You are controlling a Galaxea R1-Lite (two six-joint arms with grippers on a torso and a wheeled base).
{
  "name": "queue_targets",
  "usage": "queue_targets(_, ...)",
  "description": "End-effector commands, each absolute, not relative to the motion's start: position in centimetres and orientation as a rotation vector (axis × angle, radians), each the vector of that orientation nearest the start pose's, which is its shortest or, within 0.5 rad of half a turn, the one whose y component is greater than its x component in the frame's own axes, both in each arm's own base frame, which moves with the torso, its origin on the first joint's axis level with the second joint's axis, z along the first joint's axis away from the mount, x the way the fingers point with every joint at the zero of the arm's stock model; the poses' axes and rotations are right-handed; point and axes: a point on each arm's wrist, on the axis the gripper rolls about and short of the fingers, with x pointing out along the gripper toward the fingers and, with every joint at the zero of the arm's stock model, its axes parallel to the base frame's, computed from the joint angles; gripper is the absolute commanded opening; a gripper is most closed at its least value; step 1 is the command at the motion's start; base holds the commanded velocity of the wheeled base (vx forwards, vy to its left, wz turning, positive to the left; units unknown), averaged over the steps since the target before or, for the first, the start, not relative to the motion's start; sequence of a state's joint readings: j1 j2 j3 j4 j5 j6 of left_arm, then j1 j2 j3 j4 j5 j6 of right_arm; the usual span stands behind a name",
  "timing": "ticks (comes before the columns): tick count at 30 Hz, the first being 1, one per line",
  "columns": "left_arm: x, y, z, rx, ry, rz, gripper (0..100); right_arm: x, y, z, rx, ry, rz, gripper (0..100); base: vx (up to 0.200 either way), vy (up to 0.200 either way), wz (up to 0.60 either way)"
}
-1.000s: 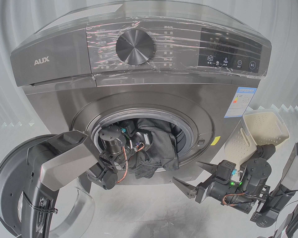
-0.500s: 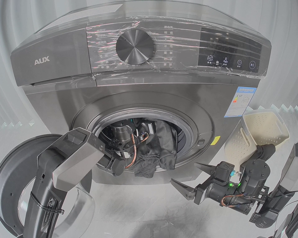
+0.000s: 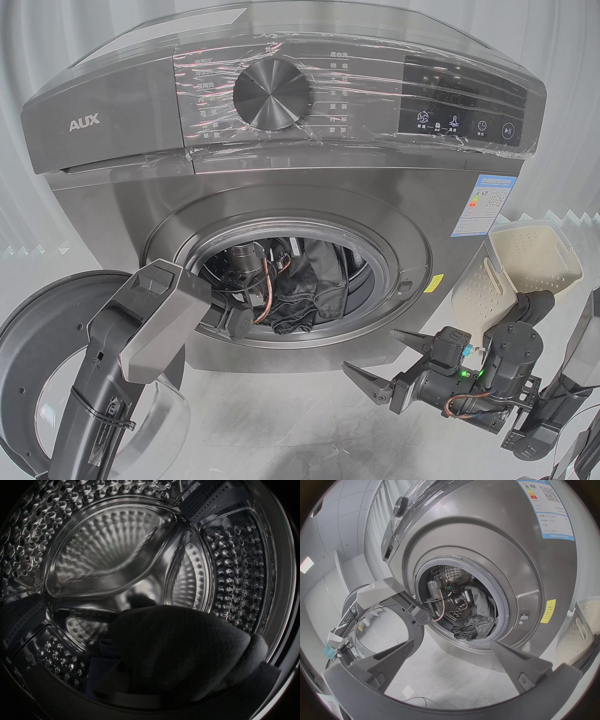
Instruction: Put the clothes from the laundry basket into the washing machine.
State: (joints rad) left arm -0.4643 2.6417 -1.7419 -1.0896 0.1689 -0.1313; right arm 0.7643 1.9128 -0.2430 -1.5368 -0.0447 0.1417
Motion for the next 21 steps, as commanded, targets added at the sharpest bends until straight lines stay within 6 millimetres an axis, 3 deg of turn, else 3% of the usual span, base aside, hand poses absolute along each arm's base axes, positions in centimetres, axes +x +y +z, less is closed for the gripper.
queue_targets(1,46.4,-23.1,7.9,-0.188,-0.120,-0.308,100,18.9,17.9,8.7,0.081,0.179,0.707,100,0.000,0.000,0.00)
queue_targets(5,44.3,-22.6,8.5,-0.158,-0.031,-0.328,100,18.8,18.0,8.7,0.081,0.179,0.709,100,0.000,0.000,0.00)
queue_targets(6,42.6,-22.4,8.4,-0.131,0.053,-0.353,100,18.9,18.0,8.7,0.080,0.177,0.709,100,0.000,0.000,0.00)
queue_targets(8,42.0,-22.5,8.4,-0.124,0.075,-0.367,100,18.9,18.0,8.7,0.082,0.178,0.709,100,0.000,0.000,0.00)
queue_targets(9,40.3,-22.5,8.6,-0.109,0.132,-0.415,100,18.9,18.0,8.7,0.080,0.177,0.708,100,0.000,0.000,0.00)
queue_targets(11,39.1,-22.8,8.7,-0.095,0.167,-0.438,100,18.9,18.0,8.7,0.080,0.177,0.708,100,0.000,0.000,0.00)
queue_targets(17,37.1,-23.3,7.2,-0.048,0.278,-0.499,100,18.8,18.0,8.7,0.081,0.179,0.709,100,0.000,0.000,0.00)
queue_targets(21,36.4,-23.7,4.8,-0.003,0.346,-0.529,100,18.8,18.0,8.7,0.081,0.179,0.709,100,0.000,0.000,0.00)
